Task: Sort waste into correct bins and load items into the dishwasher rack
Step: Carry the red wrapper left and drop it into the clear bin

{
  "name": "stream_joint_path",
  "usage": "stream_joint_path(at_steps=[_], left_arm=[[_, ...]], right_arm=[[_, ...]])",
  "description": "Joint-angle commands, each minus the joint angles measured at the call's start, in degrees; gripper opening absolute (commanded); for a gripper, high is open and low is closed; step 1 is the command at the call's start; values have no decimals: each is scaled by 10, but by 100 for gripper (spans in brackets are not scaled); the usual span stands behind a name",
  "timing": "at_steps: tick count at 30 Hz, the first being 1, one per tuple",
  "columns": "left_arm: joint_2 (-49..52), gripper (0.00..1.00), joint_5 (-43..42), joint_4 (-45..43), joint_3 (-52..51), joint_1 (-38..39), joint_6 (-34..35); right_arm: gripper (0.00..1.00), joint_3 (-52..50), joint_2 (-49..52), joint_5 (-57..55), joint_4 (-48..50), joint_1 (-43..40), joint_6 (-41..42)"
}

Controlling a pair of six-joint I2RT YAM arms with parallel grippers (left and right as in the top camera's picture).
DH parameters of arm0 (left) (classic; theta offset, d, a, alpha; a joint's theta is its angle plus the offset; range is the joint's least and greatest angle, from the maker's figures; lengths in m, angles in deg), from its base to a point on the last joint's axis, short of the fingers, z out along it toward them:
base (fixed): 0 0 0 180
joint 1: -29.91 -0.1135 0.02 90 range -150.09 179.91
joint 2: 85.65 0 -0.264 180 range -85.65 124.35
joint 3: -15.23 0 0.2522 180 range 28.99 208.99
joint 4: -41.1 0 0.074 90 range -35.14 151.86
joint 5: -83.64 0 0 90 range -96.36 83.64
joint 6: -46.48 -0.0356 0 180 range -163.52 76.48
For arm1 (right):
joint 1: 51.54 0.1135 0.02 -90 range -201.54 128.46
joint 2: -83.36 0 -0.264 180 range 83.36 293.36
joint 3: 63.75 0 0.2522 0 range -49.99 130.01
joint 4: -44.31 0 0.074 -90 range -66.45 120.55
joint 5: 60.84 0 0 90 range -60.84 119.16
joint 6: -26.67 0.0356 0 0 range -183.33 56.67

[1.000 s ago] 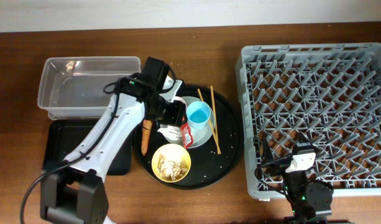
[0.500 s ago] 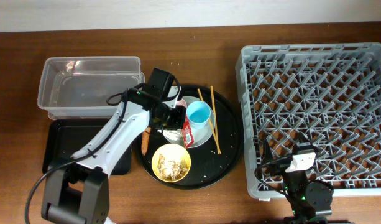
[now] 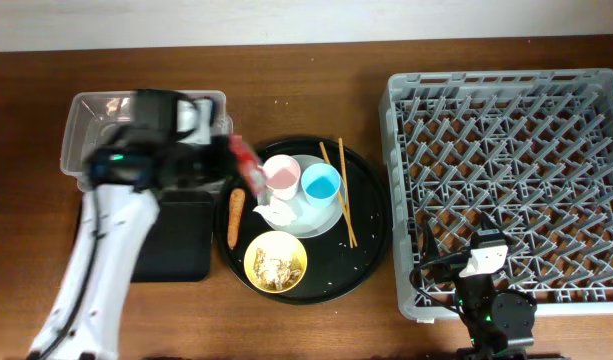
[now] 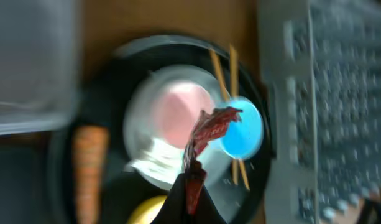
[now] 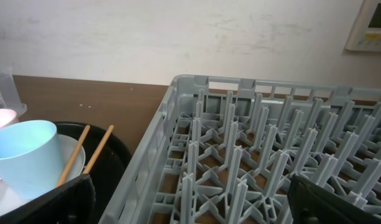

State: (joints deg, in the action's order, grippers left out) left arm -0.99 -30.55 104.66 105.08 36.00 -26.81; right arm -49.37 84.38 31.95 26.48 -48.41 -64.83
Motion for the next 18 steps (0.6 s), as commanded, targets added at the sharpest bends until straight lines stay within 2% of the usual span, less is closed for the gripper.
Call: stream_joint_path(at_steps=[1, 6, 8, 18], left_arm=[[-43, 0, 71, 14, 13, -119, -5], [-52, 0, 71, 39, 13, -297, -5], [-52, 0, 71, 35, 13, -330, -5], [-52, 0, 71, 19, 13, -350, -5]], right_arm=[[98, -3, -3, -3, -2, -2, 5], [98, -3, -3, -3, -2, -2, 5], [98, -3, -3, -3, -2, -2, 5], [98, -3, -3, -3, -2, -2, 5]])
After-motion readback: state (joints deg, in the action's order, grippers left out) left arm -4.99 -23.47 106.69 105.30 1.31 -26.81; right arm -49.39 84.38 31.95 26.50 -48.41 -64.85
